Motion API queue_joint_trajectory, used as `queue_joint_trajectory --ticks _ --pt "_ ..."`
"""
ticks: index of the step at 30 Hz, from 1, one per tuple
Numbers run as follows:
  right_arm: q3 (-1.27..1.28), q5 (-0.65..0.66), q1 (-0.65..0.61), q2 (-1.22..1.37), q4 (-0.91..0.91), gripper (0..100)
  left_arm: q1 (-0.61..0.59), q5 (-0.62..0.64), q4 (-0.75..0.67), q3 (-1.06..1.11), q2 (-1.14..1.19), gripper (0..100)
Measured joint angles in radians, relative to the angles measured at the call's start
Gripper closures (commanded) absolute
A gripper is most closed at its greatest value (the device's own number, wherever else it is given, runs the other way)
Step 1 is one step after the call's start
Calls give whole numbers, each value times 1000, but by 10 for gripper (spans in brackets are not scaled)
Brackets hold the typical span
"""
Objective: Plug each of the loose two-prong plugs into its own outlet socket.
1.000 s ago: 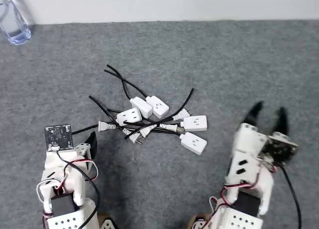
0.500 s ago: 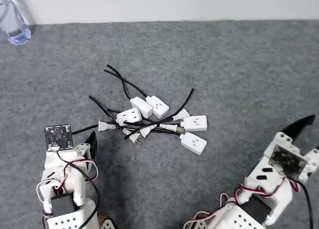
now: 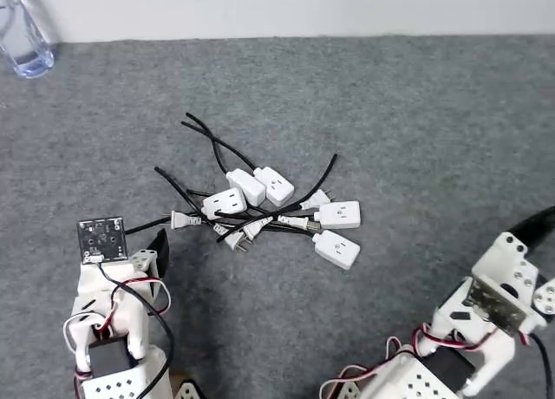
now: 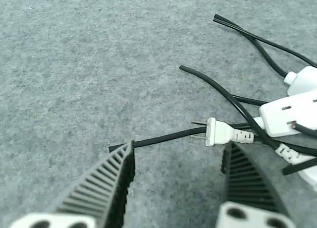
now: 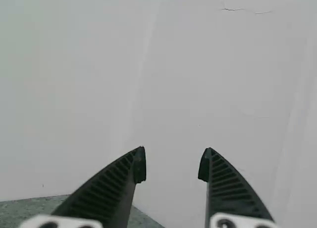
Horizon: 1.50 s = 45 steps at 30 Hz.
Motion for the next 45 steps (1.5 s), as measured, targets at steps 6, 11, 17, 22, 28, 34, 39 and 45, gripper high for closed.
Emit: queue_joint_trajectory --ticks 6,11,17,22,28,34,39,45 --pt "0 0 0 0 0 808 0 0 6 0 0 729" --pt "0 0 0 0 0 810 0 0 6 0 0 729" --pt "0 0 -5 0 101 812 -6 0 -21 0 0 729" --pt "0 0 -126 0 296 812 -61 -6 -135 -28 0 729" --pt "0 3 -302 0 465 808 -110 -123 -307 -32 0 728" --pt "0 3 -459 0 617 808 -68 -133 -338 2 0 708" --pt "0 6 -586 0 827 808 -64 -137 -302 2 0 701" --pt "-89 8 -617 0 1119 808 -48 -137 -49 -155 0 700"
